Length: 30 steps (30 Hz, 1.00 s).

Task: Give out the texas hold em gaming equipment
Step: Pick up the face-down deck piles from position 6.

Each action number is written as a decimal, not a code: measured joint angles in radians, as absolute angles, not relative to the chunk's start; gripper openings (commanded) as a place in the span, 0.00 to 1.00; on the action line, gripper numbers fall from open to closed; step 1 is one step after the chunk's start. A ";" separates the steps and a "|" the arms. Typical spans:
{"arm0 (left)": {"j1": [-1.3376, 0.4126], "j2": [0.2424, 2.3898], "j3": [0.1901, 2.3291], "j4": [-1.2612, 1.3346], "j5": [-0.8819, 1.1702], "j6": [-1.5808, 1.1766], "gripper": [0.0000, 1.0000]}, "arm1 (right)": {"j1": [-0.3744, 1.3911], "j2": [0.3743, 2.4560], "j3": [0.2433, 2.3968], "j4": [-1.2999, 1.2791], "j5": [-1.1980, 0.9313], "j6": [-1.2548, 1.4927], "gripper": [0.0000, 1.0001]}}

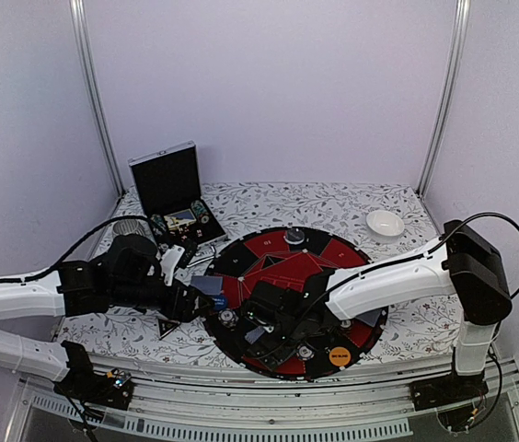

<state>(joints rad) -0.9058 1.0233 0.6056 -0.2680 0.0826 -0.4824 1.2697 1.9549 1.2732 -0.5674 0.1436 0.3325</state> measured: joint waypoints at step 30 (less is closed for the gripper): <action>-0.905 1.023 0.606 -0.268 0.082 -0.459 0.69 | 1.301 2.017 1.385 -0.692 0.157 0.352 0.62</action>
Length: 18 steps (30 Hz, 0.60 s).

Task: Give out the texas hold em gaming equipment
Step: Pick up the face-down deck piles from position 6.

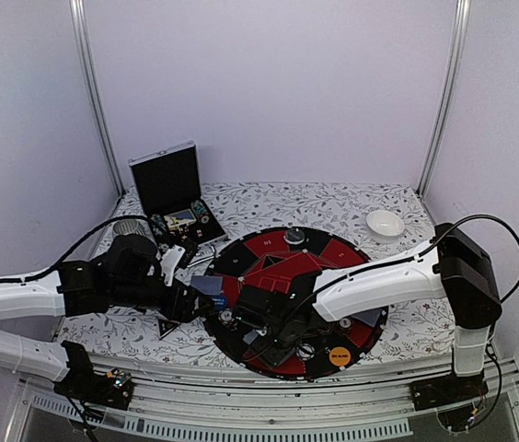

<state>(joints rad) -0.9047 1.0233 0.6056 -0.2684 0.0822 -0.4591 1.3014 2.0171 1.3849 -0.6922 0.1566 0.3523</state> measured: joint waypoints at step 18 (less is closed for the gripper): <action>-0.905 1.057 0.540 -0.204 0.157 -0.503 0.63 | 1.303 2.003 1.387 -0.693 0.172 0.331 0.42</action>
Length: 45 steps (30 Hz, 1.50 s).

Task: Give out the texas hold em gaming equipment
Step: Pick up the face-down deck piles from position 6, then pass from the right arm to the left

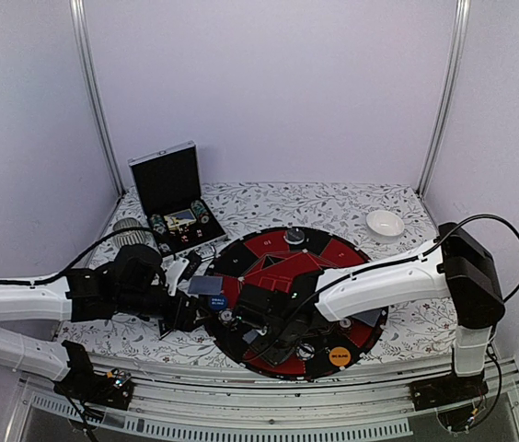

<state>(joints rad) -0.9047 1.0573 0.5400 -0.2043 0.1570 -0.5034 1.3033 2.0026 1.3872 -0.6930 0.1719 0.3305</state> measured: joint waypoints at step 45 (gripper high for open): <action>-0.898 1.133 0.404 0.161 0.471 -0.667 0.58 | 1.315 1.866 1.366 -0.456 0.096 -0.174 0.31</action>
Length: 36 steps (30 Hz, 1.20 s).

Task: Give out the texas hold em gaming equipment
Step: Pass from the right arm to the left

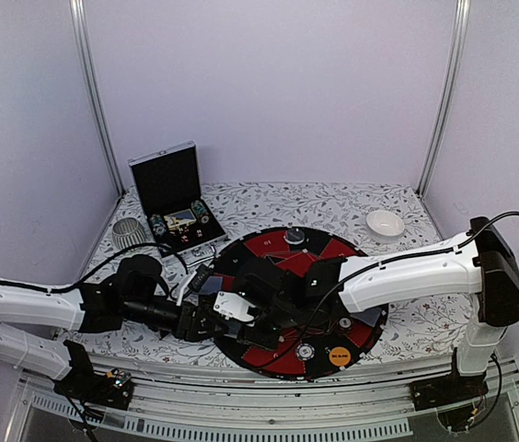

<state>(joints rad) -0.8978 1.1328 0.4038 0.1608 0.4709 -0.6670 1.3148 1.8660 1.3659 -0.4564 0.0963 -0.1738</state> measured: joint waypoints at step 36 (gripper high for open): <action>-0.809 1.143 0.358 0.258 0.566 -0.722 0.48 | 1.330 1.889 1.413 -0.400 0.094 -0.260 0.27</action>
<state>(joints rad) -0.8085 1.1427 0.3584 0.2581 0.5663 -0.7223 1.3296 1.8889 1.4132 -0.4004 0.0944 -0.2596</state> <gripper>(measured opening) 0.519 0.454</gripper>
